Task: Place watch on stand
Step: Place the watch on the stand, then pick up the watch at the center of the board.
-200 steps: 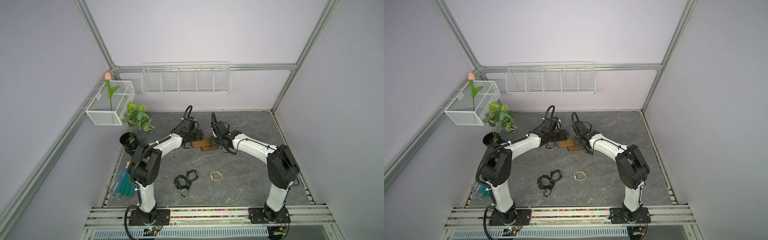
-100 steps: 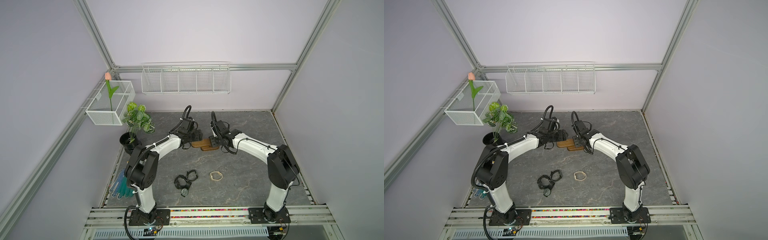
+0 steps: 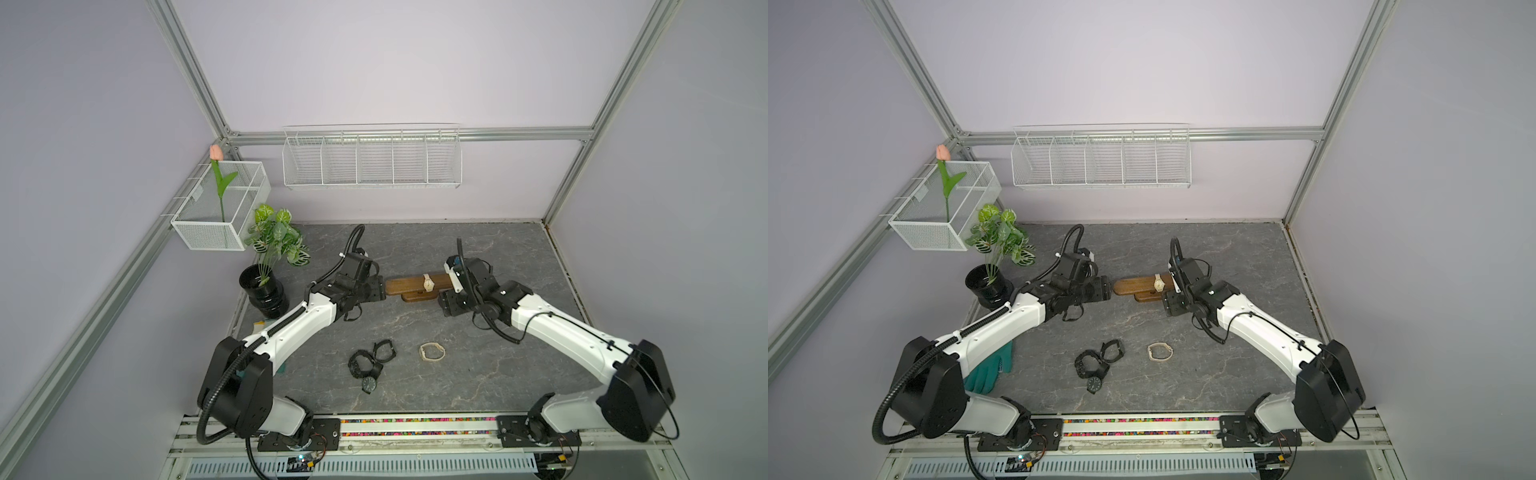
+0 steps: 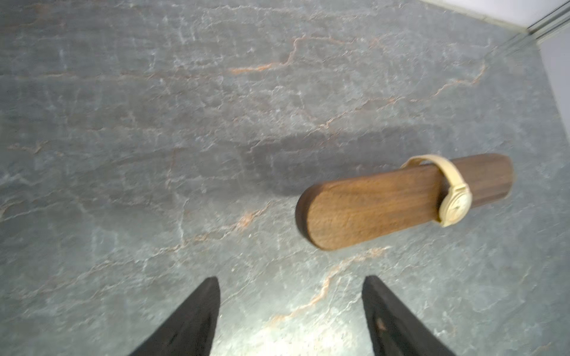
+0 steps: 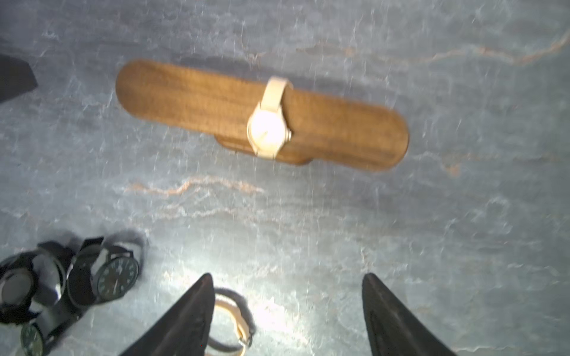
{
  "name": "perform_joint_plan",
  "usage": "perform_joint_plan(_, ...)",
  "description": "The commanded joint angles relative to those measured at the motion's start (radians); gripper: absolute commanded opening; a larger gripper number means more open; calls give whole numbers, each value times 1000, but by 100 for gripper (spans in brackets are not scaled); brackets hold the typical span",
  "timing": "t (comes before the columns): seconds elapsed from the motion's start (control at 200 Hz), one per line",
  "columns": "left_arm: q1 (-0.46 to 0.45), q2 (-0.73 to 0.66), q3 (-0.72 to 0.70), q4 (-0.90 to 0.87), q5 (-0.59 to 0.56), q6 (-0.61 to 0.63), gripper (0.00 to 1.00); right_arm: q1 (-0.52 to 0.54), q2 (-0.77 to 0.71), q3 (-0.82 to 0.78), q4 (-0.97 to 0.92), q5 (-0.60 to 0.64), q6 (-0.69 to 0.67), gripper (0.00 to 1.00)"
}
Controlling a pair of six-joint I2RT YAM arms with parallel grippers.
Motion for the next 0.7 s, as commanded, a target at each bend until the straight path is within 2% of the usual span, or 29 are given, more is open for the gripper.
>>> perform_joint_plan(0.0, -53, -75, -76, -119, -58, 4, 75, 10, -89, -155, 15, -104, 60, 78)
perform_joint_plan(0.11, -72, -163, -140, -86, -82, -23, 74, 29, -153, -220, 22, -192, 97, 77)
perform_joint_plan(0.2, -73, -258, -227, -35, -174, -89, 75, 67, -173, -216, -6, -213, 123, 74)
perform_joint_plan(0.325, -73, -391, -336, 29, -223, -128, 76, 123, -170, -207, -2, -237, 161, 70)
perform_joint_plan(0.43, -73, -496, -419, 66, -269, -176, 78, 145, -104, -159, 4, -275, 194, 66)
perform_joint_plan(0.54, -71, -584, -508, 139, -286, -168, 82, 194, 5, -60, -37, -246, 196, 61)
perform_joint_plan(0.695, -71, -639, -545, 142, -276, -166, 86, 242, 148, 36, -129, -184, 213, 51)
